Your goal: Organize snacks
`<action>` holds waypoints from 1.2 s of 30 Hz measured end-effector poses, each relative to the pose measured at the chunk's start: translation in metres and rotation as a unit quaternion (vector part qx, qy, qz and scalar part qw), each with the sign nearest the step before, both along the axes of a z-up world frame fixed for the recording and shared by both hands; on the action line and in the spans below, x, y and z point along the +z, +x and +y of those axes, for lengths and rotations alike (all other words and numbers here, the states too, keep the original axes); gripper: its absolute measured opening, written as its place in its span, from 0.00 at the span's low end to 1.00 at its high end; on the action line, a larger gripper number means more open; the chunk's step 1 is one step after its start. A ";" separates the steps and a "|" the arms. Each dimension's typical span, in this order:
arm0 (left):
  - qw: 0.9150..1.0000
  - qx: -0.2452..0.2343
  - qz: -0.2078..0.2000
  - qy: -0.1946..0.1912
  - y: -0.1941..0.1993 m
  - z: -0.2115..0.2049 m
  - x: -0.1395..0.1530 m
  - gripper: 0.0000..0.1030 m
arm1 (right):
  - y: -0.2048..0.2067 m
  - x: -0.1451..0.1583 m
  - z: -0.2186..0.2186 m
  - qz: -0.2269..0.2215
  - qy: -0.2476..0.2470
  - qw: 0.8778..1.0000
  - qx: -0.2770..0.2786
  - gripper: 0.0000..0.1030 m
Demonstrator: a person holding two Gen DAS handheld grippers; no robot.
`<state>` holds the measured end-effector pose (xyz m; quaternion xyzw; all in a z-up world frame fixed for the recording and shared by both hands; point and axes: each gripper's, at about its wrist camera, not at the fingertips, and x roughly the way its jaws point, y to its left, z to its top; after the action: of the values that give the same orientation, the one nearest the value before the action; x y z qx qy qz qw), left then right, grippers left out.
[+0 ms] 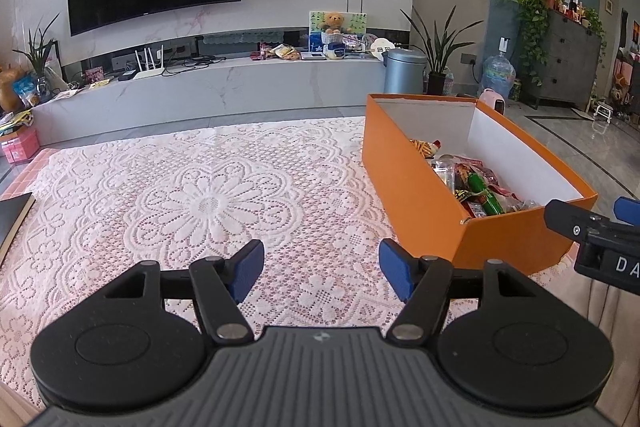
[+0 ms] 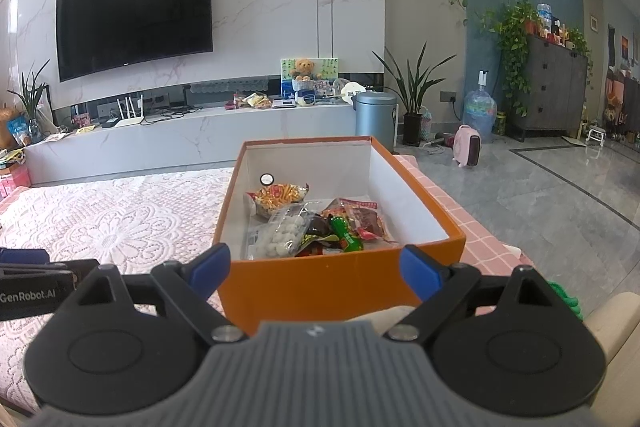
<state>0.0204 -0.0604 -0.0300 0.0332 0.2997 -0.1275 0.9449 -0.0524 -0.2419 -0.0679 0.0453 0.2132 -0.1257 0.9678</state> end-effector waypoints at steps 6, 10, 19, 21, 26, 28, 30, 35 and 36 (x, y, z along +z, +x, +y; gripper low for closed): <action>1.000 0.002 -0.001 -0.001 0.000 0.001 0.001 0.81 | 0.000 0.000 0.001 0.000 -0.002 1.000 0.000 0.87; 1.000 -0.002 -0.002 -0.003 -0.001 0.000 0.003 0.81 | -0.001 0.000 0.002 0.000 -0.004 1.000 0.000 0.87; 1.000 0.001 0.003 -0.006 -0.001 0.000 0.004 0.81 | 0.000 0.000 0.002 0.001 -0.006 1.000 0.000 0.87; 1.000 0.002 0.004 -0.004 -0.001 0.000 0.004 0.81 | 0.000 0.000 0.002 0.001 -0.006 1.000 -0.001 0.87; 1.000 0.003 0.005 -0.003 -0.001 0.000 0.004 0.81 | 0.000 0.000 0.002 0.002 -0.006 1.000 0.000 0.87; 1.000 0.002 0.006 -0.003 -0.001 0.000 0.004 0.81 | 0.000 0.000 0.002 0.001 -0.006 1.000 0.000 0.87; 1.000 0.002 0.008 -0.002 -0.001 0.000 0.004 0.81 | 0.000 0.000 0.002 0.002 -0.006 1.000 0.000 0.87; 1.000 0.001 0.011 -0.004 0.000 0.001 0.004 0.81 | -0.001 0.000 0.002 0.002 -0.007 1.000 0.000 0.87; 1.000 0.002 0.011 -0.003 0.000 0.001 0.004 0.81 | -0.001 0.000 0.002 0.002 -0.007 1.000 0.000 0.87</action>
<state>0.0202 -0.0592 -0.0261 0.0283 0.3102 -0.1265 0.9418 -0.0531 -0.2398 -0.0680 0.0382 0.2145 -0.1276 0.9676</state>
